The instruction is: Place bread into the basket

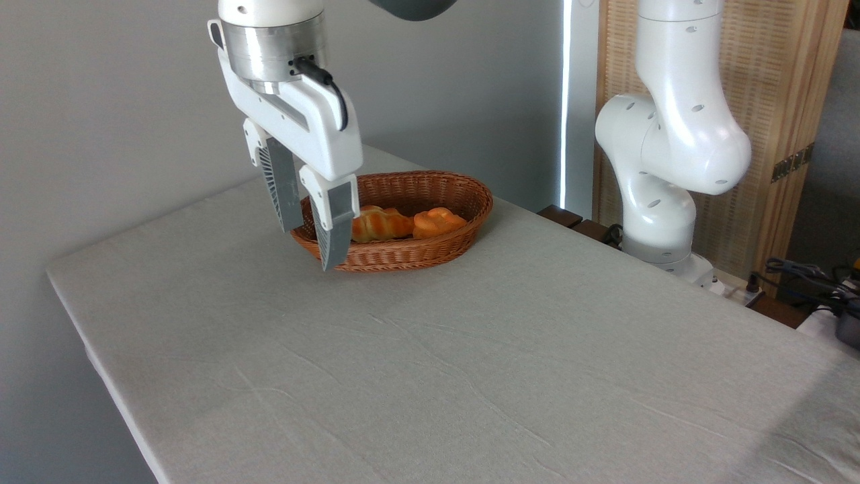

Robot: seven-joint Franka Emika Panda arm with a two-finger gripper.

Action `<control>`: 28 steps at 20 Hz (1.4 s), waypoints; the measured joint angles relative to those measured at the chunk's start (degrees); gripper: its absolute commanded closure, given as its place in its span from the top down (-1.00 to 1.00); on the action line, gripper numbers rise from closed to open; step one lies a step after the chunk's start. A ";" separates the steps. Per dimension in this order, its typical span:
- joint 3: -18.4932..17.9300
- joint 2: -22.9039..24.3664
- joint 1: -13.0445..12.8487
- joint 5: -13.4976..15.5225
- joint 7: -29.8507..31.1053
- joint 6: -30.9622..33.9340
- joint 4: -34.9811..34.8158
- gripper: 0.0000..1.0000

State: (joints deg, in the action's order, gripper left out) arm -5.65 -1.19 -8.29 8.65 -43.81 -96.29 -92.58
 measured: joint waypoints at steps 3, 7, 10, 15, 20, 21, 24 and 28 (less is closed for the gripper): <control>0.01 0.04 0.73 -0.04 0.00 0.19 0.00 1.00; 0.72 -0.01 0.72 -2.37 1.22 0.24 0.00 1.00; 2.12 -0.05 0.72 -5.53 2.39 0.24 0.00 1.00; 2.90 -0.01 0.74 -6.66 4.58 0.23 0.86 1.00; 3.56 -0.02 0.74 -6.72 5.10 1.44 1.28 1.00; 3.57 -0.02 0.74 -6.72 5.10 1.69 1.28 1.00; 3.57 -0.02 0.77 -6.72 5.11 2.29 1.28 1.00; 3.53 0.00 1.07 -6.68 5.10 2.90 1.30 1.00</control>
